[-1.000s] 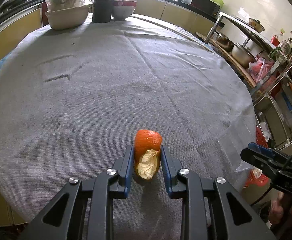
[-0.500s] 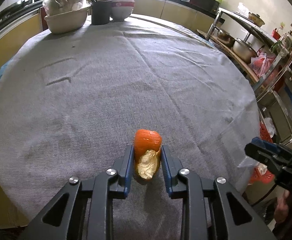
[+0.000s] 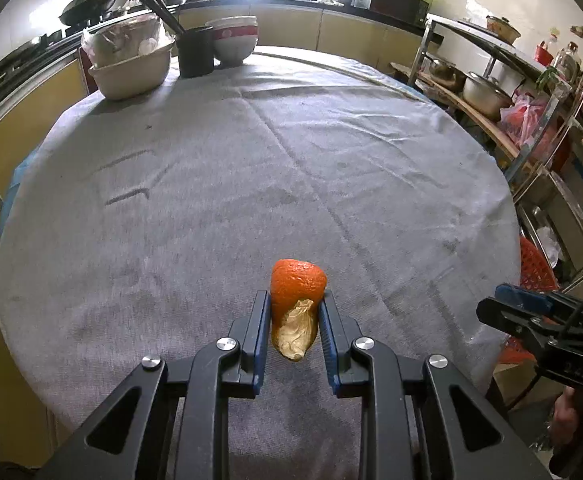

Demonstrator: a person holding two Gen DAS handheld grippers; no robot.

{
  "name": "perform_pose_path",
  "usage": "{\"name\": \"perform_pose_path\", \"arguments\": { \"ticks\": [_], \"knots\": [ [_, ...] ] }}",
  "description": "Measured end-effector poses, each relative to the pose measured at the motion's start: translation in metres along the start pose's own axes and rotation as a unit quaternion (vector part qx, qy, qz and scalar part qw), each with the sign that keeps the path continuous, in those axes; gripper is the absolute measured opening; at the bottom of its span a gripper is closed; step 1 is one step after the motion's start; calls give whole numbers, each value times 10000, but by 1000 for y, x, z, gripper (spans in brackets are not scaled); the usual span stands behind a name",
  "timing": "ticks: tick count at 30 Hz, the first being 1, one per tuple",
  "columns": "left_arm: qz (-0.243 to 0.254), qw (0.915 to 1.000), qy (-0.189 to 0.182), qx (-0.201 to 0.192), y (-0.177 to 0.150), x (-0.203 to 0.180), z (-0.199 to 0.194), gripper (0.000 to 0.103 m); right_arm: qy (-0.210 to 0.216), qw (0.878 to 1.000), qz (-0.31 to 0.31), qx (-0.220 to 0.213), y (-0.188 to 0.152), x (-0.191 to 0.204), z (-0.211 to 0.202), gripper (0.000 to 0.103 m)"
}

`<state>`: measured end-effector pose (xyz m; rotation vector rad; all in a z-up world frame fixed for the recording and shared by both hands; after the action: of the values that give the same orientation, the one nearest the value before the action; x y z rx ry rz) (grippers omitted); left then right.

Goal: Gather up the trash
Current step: 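Carry the peel with the left tool while the right tool carries the tray to the basket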

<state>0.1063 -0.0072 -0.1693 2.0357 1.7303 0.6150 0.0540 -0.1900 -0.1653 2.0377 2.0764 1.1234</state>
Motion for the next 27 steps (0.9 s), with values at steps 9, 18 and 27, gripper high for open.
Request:
{"name": "perform_pose_path", "arguments": {
  "ticks": [9, 18, 27],
  "knots": [
    [14, 10000, 43, 71, 0, -2, 2, 25, 180, 9996, 34, 219, -1, 4, 5, 62],
    [15, 9999, 96, 119, 1, -4, 3, 25, 34, 9994, -137, 329, -3, 9, 9, 67],
    [105, 9997, 158, 149, 1, -9, 3, 25, -86, 9990, -370, 223, -5, 8, 6, 56]
  ]
}}
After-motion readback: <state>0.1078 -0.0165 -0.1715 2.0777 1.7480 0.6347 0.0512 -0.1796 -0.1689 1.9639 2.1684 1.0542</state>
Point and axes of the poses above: each gripper's, at about its wrist camera, not at the fingertips, and z roughly the way its jaws point, x to its left, y to its top, the point moved 2 cm from there along z, roughly the way its jaws point, and after that the axes turned 13 degrees about y, right-handed, at the moved point
